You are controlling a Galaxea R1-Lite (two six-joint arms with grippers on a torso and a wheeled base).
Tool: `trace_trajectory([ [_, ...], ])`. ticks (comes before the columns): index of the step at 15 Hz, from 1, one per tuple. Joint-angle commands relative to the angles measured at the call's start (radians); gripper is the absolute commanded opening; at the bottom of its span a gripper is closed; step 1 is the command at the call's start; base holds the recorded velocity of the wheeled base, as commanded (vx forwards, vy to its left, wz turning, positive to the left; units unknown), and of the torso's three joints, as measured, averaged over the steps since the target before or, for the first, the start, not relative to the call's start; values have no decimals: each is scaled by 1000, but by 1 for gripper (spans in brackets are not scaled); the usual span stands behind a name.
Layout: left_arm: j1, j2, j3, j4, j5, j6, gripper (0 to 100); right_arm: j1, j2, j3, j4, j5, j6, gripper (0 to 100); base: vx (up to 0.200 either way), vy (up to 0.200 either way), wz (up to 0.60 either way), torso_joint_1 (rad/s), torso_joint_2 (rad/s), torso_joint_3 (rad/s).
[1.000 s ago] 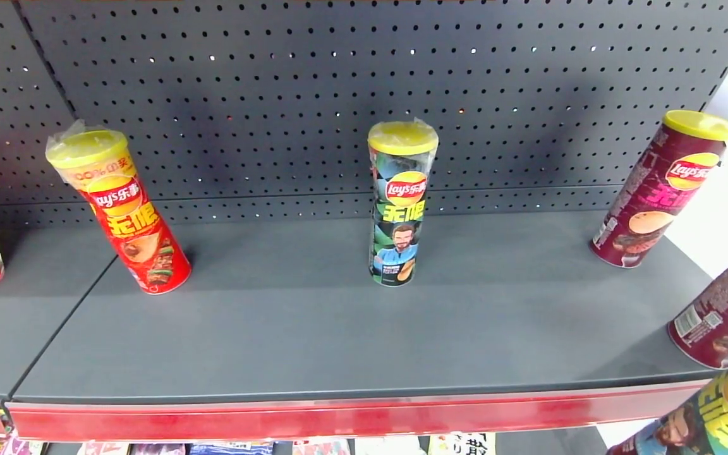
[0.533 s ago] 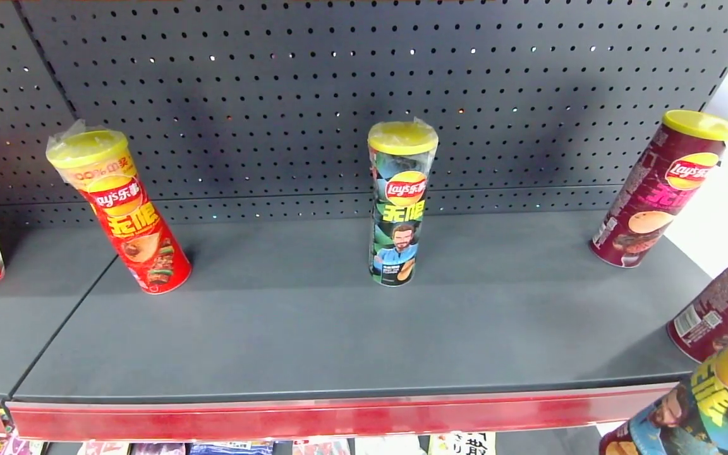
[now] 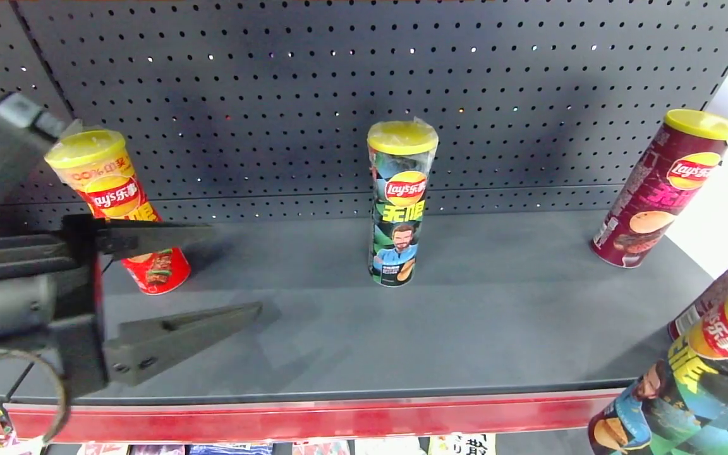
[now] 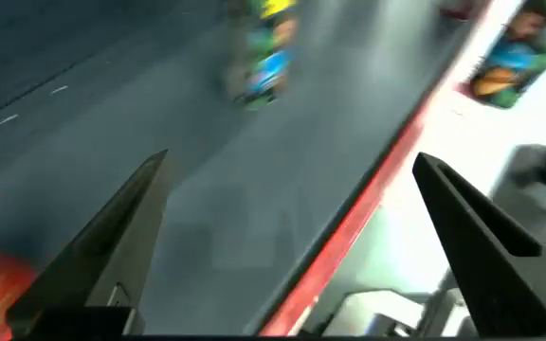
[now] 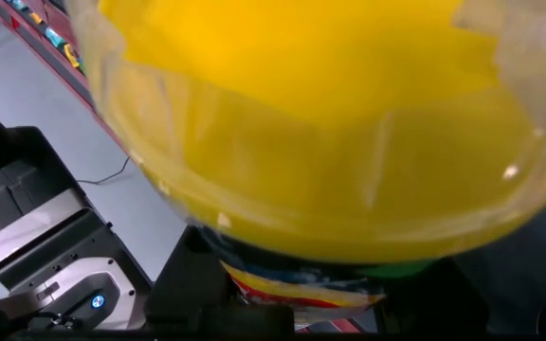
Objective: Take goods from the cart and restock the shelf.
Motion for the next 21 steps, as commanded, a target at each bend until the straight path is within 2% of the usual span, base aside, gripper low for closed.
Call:
trace_trajectory([
  [1, -58, 259, -97, -94, -23, 5, 100, -3, 2, 1, 2, 0, 1, 0, 0, 0, 0, 0, 0, 0],
  [2, -58, 319, -139, -126, -22, 5, 100, -3, 0, 1, 2, -2, 1, 0, 0, 0, 0, 0, 0, 0],
  [3, -58, 323, -142, -126, -22, 5, 100, -3, 0, 1, 2, -2, 1, 0, 0, 0, 0, 0, 0, 0],
  [4, -60, 400, -214, -151, -22, 11, 100, -3, -1, 4, 2, 0, -1, 0, 0, 0, 0, 0, 0, 0],
  [6, -58, 469, -283, -161, -25, 41, 100, -3, -3, 5, 2, -2, 1, 0, 0, 0, 0, 0, 0, 0],
  [8, -58, 511, -339, -161, -43, 47, 100, -3, -1, 7, 3, -2, -1, 0, 0, 0, 0, 0, 0, 0],
  [15, -50, 613, -455, -165, -52, 65, 100, -3, -3, 7, 3, -2, -1, 0, 0, 0, 0, 0, 0, 0],
  [16, -50, 650, -505, -165, -54, 67, 100, -3, -3, 7, 3, -2, -1, 0, 0, 0, 0, 0, 0, 0],
  [18, -52, 673, -545, -165, -95, 67, 100, -3, -3, 7, 3, -3, -1, 0, 0, 0, 0, 0, 0, 0],
  [21, -60, 696, -571, -165, -103, 67, 100, -3, -3, 7, 5, -3, -1, 0, 0, 0, 0, 0, 0, 0],
])
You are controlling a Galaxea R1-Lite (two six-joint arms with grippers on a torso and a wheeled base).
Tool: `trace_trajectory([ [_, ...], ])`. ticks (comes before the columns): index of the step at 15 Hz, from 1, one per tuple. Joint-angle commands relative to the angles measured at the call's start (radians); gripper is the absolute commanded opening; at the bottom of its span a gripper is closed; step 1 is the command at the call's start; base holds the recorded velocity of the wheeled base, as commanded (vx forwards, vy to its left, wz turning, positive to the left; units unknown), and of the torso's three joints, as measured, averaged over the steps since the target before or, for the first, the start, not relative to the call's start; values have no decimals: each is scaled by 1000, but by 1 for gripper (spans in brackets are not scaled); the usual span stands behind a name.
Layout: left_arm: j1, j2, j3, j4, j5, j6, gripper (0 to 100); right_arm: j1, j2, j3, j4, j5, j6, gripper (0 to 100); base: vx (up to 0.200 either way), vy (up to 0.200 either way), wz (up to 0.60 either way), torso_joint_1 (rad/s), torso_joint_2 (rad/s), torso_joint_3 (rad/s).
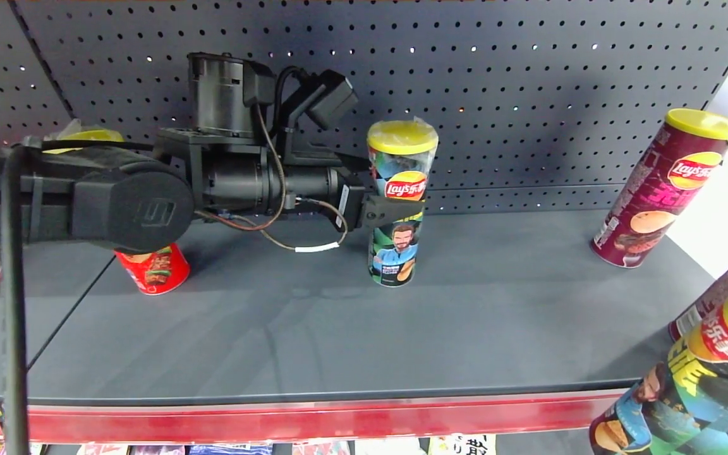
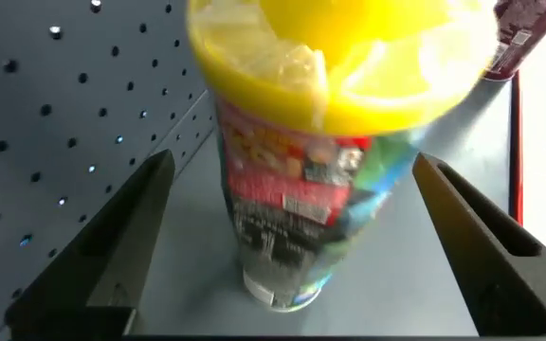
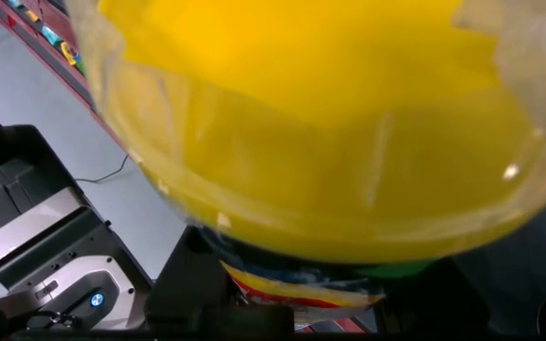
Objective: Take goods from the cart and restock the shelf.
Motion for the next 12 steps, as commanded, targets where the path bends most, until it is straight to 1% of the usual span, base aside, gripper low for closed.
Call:
trace_trajectory([
  [1, -5, 21, -9, -2, 3, 0, 100, 1, 0, 0, 0, 1, 0, 0, 0, 0, 0, 0, 0, 0],
  [5, -12, 43, -21, -10, 10, -9, 100, 1, 1, 0, 0, 1, 0, 0, 0, 0, 0, 0, 0, 0],
  [7, -12, 55, -23, -16, 10, -8, 100, 1, 3, 0, 0, 1, 0, 0, 0, 0, 0, 0, 0, 0],
  [8, -16, 77, -23, -57, 10, -8, 0, 1, 3, 2, 0, 1, 0, 0, 0, 0, 0, 0, 0, 0],
  [9, -18, 89, -23, -84, 11, -11, 0, 1, 3, 2, 1, 1, 0, 0, 0, 0, 0, 0, 0, 0],
  [12, -27, 87, -15, -90, 10, -12, 0, 1, 5, 2, 1, 1, 0, 0, 0, 0, 0, 0, 0, 0],
])
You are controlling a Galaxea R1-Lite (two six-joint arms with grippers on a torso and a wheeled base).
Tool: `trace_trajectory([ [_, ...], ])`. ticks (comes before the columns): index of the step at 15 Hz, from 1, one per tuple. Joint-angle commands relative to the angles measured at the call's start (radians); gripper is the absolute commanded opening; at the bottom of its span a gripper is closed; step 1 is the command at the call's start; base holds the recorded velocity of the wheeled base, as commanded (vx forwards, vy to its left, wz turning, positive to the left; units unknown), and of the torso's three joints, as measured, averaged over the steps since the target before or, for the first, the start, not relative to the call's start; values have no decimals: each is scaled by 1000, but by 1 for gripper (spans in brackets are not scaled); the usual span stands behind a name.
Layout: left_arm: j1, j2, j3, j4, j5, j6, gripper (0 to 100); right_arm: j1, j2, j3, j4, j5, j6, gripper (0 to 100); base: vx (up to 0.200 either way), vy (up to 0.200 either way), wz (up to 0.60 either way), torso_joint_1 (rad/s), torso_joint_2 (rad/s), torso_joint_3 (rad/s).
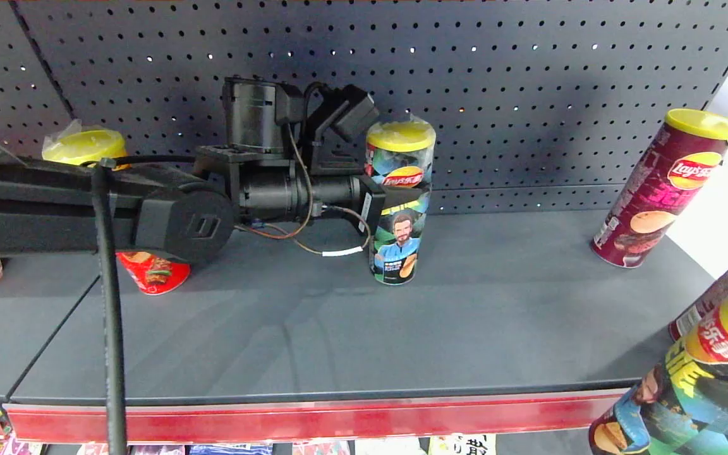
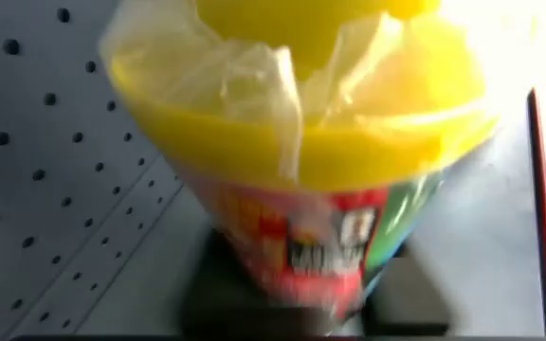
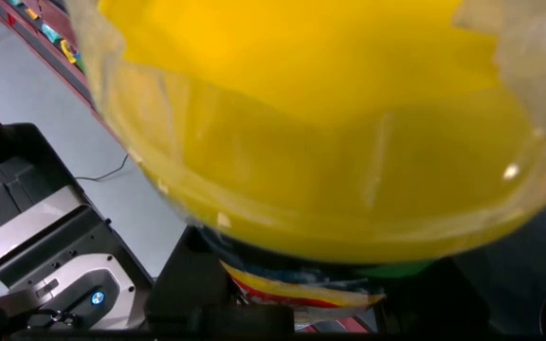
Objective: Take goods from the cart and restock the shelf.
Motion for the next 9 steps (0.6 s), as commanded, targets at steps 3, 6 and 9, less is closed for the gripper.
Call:
trace_trajectory([
  [3, -12, -48, 51, 5, 0, -6, 0, 0, 5, -3, -3, 1, 0, 0, 0, 0, 0, 0, 0, 0],
  [6, -84, -163, 152, 5, 43, -65, 0, 0, 17, -13, -5, 1, 0, 0, 0, 0, 0, 0, 0, 0],
  [9, -130, -232, 240, 4, 88, -79, 0, 0, 18, -14, -5, 2, 0, 0, 0, 0, 0, 0, 0, 0],
])
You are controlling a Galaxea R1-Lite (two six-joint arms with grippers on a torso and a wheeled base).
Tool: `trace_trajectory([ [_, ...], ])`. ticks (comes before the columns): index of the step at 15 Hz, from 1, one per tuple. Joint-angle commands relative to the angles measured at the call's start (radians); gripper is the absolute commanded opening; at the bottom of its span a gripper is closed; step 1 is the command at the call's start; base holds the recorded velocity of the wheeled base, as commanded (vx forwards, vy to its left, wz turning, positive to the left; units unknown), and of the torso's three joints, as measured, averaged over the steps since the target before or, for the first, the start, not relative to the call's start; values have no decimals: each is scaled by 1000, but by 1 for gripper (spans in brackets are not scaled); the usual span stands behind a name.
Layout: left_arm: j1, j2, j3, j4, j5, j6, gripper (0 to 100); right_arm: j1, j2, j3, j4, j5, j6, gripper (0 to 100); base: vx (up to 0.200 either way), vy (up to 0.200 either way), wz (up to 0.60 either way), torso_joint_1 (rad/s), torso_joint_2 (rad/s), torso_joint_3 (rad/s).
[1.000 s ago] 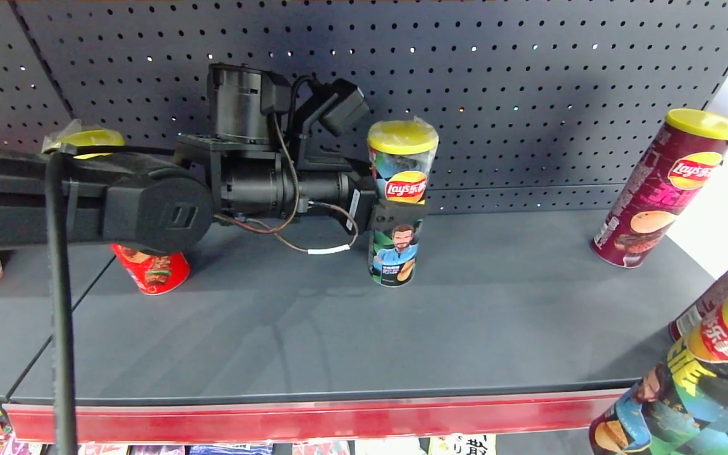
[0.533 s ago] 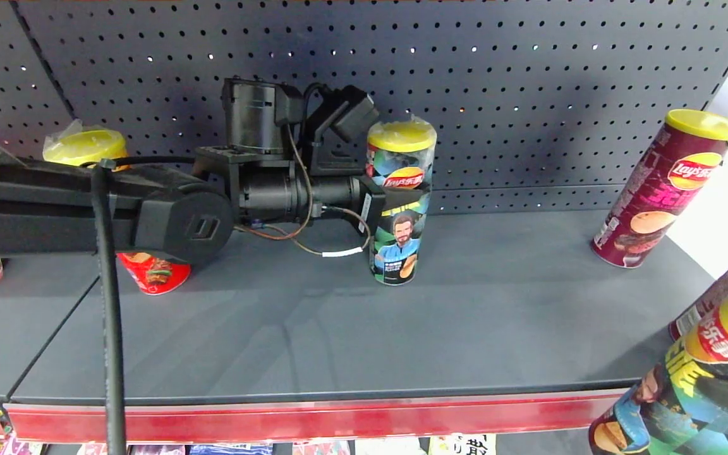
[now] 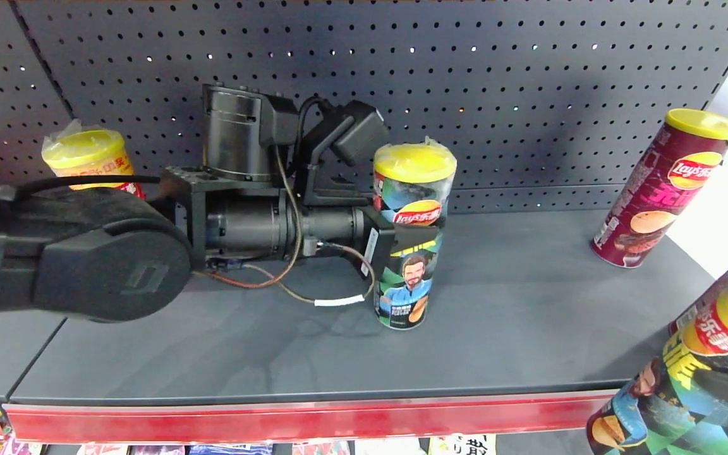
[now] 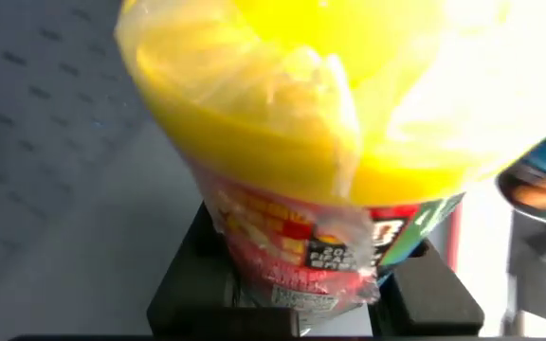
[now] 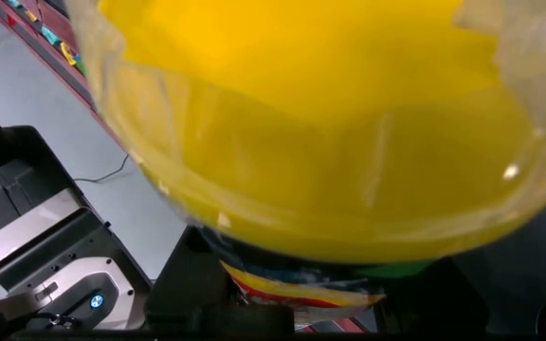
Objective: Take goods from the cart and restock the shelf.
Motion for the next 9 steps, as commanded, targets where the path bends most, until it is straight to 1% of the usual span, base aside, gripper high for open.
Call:
trace_trajectory([
  [1, -44, -96, 83, -6, 9, 0, 0, 1, 4, -3, 0, 1, 0, 0, 0, 0, 0, 0, 0, 0],
  [2, -69, -124, 132, -8, 27, -2, 0, 1, 4, -9, 0, 1, 0, 0, 0, 0, 0, 0, 0, 0],
  [4, -90, -159, 190, -9, 29, -2, 0, 1, 10, -16, 0, 1, 0, 0, 0, 0, 0, 0, 0, 0],
  [5, -98, -171, 207, -14, 29, -2, 0, 2, 14, -16, -1, 1, -2, 0, 0, 0, 0, 0, 0, 0],
  [9, -98, -188, 238, -14, 29, -2, 0, 2, 16, -16, 0, 3, -2, 0, 0, 0, 0, 0, 0, 0],
])
